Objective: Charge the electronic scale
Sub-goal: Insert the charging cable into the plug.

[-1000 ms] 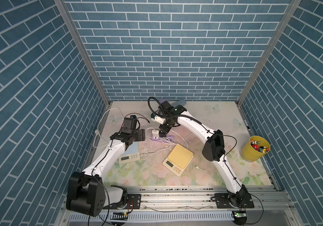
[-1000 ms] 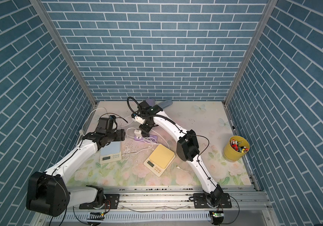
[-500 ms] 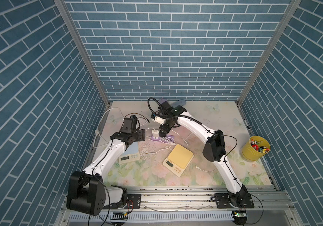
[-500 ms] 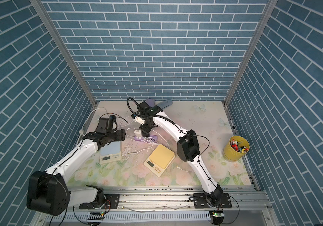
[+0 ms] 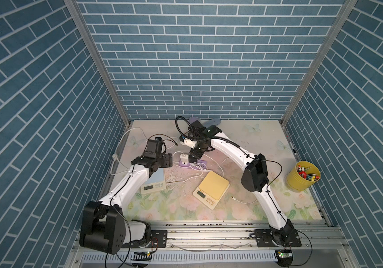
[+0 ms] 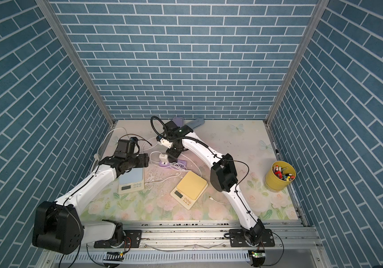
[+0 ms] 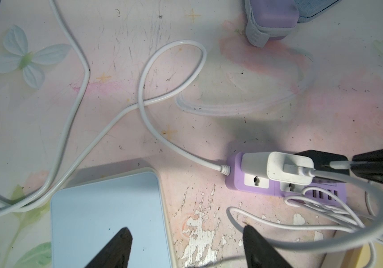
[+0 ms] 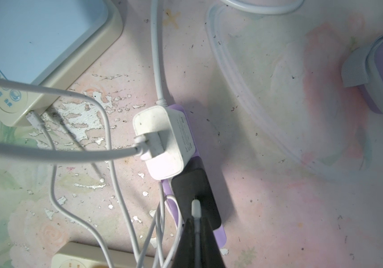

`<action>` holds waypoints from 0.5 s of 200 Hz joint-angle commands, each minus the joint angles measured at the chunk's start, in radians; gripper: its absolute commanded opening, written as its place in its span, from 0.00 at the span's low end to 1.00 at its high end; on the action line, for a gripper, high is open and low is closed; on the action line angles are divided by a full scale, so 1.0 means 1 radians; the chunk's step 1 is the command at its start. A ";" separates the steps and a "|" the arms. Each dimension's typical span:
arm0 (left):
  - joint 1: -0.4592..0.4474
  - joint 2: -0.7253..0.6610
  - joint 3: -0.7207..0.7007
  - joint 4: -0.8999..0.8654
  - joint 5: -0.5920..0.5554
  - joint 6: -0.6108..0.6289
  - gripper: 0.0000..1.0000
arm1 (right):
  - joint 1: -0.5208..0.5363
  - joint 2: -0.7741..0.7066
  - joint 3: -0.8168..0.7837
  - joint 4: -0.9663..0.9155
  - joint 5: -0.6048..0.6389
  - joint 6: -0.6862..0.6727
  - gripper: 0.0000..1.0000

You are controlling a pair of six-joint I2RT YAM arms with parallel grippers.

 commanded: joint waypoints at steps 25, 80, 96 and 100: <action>0.007 0.021 0.025 0.005 0.014 -0.004 0.78 | 0.002 0.042 -0.015 -0.168 0.028 -0.073 0.00; 0.007 0.029 0.026 0.006 0.022 -0.004 0.78 | -0.004 0.063 0.043 -0.212 0.027 -0.110 0.00; 0.008 0.030 0.023 0.011 0.027 -0.005 0.78 | -0.005 0.093 0.098 -0.234 0.001 -0.118 0.00; 0.008 0.031 0.023 0.012 0.029 -0.006 0.78 | -0.005 0.103 0.113 -0.238 -0.007 -0.121 0.00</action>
